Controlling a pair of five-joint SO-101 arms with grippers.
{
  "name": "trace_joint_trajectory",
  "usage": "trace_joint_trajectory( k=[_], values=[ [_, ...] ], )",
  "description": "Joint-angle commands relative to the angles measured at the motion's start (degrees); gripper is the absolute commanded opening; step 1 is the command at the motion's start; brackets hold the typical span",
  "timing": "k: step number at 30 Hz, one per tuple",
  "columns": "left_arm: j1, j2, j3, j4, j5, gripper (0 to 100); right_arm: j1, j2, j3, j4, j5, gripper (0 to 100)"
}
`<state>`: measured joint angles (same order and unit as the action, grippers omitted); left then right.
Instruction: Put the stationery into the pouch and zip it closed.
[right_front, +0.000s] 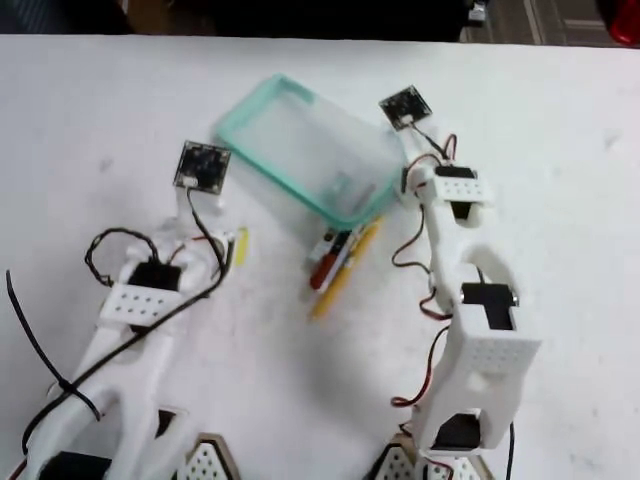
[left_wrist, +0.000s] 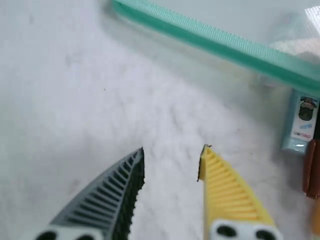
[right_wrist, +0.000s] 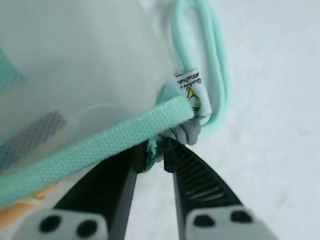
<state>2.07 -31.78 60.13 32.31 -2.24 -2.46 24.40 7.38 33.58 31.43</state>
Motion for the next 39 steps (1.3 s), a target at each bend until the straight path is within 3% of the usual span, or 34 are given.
trace_joint_trajectory(
  k=[1,14,20,39],
  values=[
    [0.04,0.04,-0.79,-1.58,-0.7,20,-0.66,-1.1,-0.35,-0.31,0.53,1.5],
    [0.04,0.04,-0.97,-1.58,-0.7,20,-0.31,-13.67,-0.26,15.78,0.79,1.6],
    [0.04,0.04,-0.88,-1.58,-0.7,20,-0.84,-14.81,-0.18,16.04,4.31,1.6],
    [0.04,-0.04,-0.97,-1.58,-0.7,20,4.88,-18.77,-0.26,20.53,5.71,1.9]
  ],
)
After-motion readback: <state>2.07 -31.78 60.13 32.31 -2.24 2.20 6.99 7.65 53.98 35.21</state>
